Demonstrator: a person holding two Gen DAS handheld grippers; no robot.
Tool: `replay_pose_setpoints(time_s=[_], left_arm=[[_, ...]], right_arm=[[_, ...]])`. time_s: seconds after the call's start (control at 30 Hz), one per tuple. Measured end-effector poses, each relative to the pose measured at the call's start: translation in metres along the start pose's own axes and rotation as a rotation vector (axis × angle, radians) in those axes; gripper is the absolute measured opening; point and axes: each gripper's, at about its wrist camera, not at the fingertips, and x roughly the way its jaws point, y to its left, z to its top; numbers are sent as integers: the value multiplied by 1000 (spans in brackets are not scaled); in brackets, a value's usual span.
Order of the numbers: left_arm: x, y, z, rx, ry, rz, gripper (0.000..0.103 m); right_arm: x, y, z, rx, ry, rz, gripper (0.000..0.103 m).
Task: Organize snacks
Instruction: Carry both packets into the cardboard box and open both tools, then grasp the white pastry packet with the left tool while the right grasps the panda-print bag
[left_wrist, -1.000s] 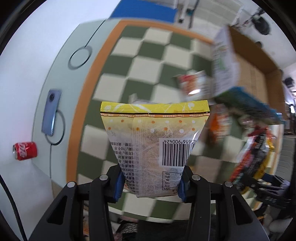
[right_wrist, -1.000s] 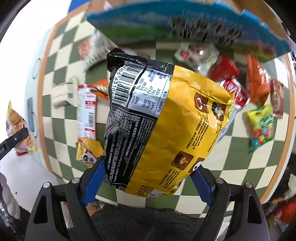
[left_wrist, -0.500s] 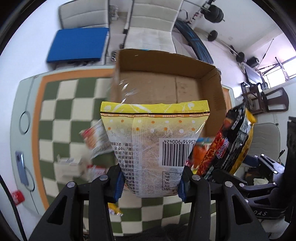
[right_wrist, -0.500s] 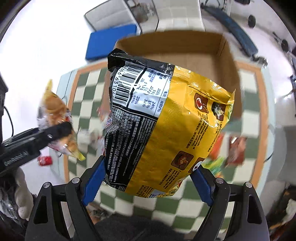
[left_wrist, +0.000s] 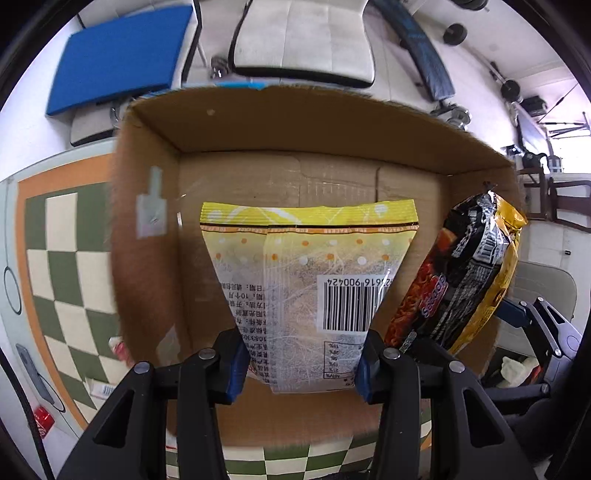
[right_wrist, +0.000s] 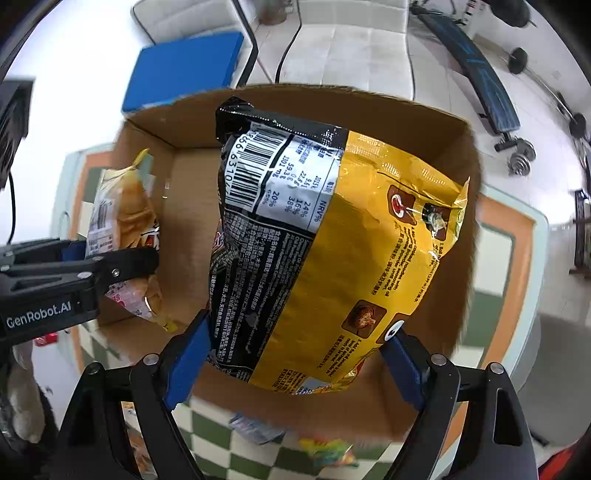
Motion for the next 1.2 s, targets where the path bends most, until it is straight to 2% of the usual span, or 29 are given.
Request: replay_pose_setpoints(time_s=[0.13,0.27,0.4,0.53,0.57,0.63,0.7,0.87,0.9,0.93,1.0,1.07,1.2], left_arm=[[21,-2,17,-8,35,7,43],[31,-6,24,-4,55,13,43],[32,-16,26,17,47,67,44],[29,-24,23,33,41,87,45],[29,-32,27,35,34,85,47],[23,-34,27,37,15,68,65],[16,-35,23,31,-4,53,78],[-4,-26,9,20,-60,40,80],[-8,-25,4,19,-72,36,80],[-17,-24,-4,24,-94,22,80],[-31,-24,-13,35,-141,14,80],[-55,-23,-26,35,-239,6,80],[-103,-23,-62,66,-416,38,80]], right_arm=[[35,-9,27,-38,72,-14,89],[47,-10,41,-60,95,-18,89],[54,-17,52,-51,132,-4,89],[56,-24,67,-20,153,6,89],[56,-26,69,-20,157,1,90],[52,-29,74,-13,155,-3,95],[48,-33,77,-4,152,-3,97],[27,-37,70,13,118,-17,98],[20,-37,56,16,105,-21,98],[20,-37,56,16,105,-21,98],[-2,-38,40,48,48,-13,98],[-16,-39,26,67,6,-1,98],[-38,-25,-3,102,-74,5,98]])
